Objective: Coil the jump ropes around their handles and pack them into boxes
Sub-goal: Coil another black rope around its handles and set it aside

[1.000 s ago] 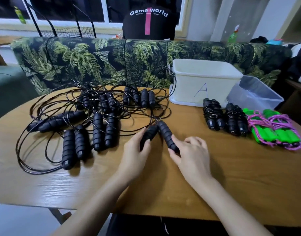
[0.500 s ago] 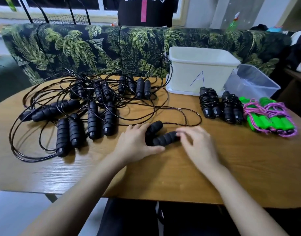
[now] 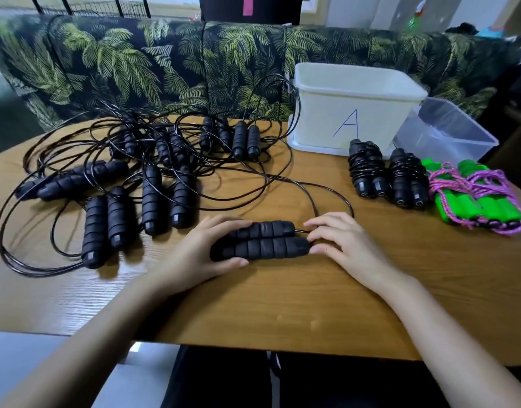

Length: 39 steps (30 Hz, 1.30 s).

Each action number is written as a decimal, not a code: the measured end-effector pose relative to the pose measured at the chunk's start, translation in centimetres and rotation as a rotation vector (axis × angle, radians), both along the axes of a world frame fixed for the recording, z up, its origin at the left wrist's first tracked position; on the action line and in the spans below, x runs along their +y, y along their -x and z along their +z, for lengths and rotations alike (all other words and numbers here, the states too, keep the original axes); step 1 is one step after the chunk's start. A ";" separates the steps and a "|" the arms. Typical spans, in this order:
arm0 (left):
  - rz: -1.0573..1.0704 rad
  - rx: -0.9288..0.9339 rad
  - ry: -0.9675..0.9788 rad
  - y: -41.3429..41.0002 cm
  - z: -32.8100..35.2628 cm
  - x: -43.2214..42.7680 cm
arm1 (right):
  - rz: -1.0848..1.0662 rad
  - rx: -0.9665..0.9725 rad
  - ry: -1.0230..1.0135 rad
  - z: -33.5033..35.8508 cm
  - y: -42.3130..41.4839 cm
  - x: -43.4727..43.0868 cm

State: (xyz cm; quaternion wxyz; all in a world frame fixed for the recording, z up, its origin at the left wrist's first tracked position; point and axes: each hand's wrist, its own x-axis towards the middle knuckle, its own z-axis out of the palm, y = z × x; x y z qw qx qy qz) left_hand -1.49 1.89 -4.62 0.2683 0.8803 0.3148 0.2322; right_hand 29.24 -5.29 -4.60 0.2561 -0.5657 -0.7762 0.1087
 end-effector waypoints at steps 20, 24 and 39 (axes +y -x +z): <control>-0.019 0.075 -0.221 -0.5 -0.6 0.1 | -0.021 -0.424 -0.122 1.0 -1.8 0.1; -0.008 0.069 -0.241 -1.8 -0.4 0.9 | -0.114 -0.472 -0.086 1.1 -3.3 0.0; 0.084 0.123 -0.291 -4.1 -0.1 2.3 | -0.298 -0.570 -0.434 1.9 -6.5 -0.5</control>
